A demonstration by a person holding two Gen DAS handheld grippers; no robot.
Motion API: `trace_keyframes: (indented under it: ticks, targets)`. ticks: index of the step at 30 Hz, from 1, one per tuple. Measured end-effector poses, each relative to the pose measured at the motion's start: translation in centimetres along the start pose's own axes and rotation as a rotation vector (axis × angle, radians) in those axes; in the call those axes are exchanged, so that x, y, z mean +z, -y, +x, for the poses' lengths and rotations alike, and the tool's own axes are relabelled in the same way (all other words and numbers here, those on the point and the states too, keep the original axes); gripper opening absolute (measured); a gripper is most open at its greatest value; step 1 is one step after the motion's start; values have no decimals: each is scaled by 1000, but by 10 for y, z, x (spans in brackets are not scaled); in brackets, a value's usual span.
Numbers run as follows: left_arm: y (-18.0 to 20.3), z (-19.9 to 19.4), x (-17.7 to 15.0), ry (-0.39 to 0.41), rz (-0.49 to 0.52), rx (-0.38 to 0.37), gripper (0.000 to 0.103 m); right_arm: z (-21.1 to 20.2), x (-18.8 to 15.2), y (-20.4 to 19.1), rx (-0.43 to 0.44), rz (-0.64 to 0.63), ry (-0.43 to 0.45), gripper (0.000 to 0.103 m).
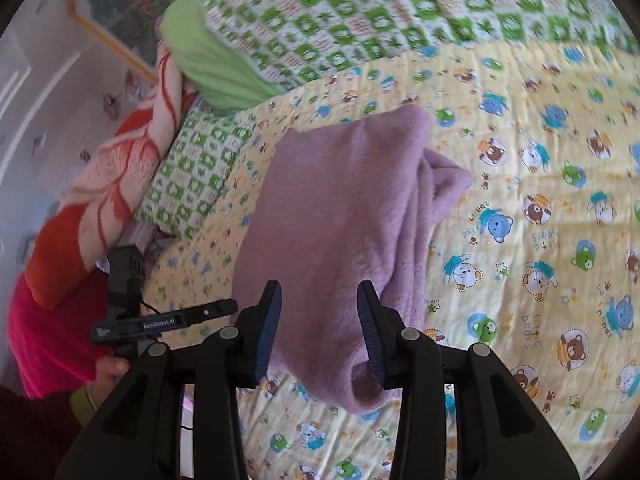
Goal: Fold small clothes
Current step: 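Lay the folded sweater flat and open both grippers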
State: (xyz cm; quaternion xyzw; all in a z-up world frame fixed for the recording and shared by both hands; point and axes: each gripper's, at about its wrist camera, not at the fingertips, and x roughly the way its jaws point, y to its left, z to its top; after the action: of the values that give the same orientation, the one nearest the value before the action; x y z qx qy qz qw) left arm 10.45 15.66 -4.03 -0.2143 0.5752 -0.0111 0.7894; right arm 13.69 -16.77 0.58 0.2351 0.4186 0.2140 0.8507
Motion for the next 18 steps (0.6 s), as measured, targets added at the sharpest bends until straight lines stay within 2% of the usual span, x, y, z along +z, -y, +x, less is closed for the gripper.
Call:
trace_keyframes:
  ticks: [2,4,6,9,14,18]
  targets:
    - [-1,4,-3,-8,3,13,52,7,-5,-5,-51,-45,-27,41]
    - [-2,7,-4,-13,0,22,52,18,-11,-1,-112,-51,-62,35]
    - [-3,11,-5,-24,-3,32,53,27,-18,9,-159,-38,-94,28]
    - [-1,16,-8,-33,5,52,54,39,-30,26,-200,-2,-144,28]
    - [7,18,-13,-31,2,81,55,47,-42,42,-218,33,-175,28]
    - [18,10,-17,-10,32,116,55,39,-44,43,-191,53,-156,28]
